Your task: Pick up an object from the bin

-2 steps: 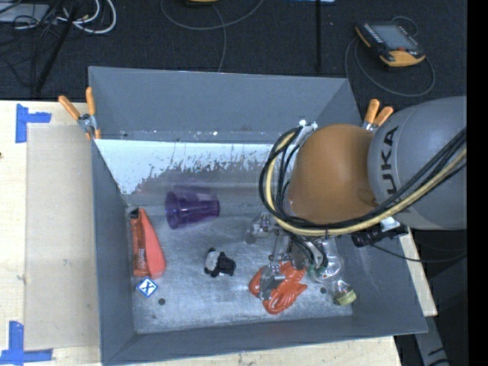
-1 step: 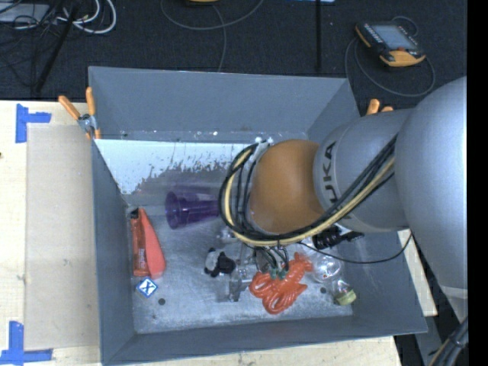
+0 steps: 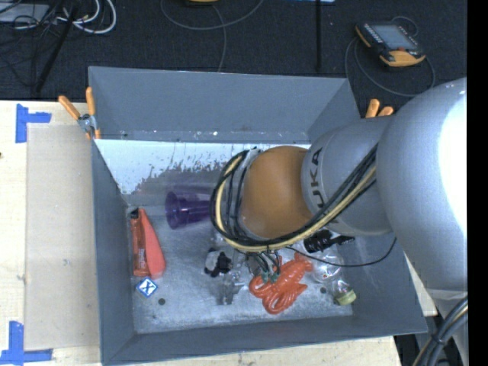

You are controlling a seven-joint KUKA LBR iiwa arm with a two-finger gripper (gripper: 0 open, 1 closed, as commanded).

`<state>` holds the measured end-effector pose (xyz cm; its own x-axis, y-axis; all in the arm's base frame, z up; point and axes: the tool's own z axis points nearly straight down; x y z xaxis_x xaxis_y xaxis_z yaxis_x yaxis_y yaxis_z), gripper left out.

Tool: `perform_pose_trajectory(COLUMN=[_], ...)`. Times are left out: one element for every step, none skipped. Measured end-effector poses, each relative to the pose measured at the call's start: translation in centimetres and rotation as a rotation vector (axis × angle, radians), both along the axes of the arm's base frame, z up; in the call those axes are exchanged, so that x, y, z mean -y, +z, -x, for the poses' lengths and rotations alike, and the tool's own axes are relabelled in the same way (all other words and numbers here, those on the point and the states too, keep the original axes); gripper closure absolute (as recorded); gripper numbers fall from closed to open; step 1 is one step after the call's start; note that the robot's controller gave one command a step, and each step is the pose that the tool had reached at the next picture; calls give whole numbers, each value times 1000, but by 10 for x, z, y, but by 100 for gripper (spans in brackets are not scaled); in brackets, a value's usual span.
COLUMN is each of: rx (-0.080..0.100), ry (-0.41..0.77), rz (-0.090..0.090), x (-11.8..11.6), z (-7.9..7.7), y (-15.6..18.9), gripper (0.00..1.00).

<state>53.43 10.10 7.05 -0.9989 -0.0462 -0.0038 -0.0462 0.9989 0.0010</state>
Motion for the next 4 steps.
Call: perform_pose_trajectory(rx=[-2,-6,2,2], ry=[48,9,-93,-93], rz=[1,1,-2,-2], x=[-2,0,3,3], z=[0,0,1,1], y=[31,5,2,2], gripper=[0,0,100,100])
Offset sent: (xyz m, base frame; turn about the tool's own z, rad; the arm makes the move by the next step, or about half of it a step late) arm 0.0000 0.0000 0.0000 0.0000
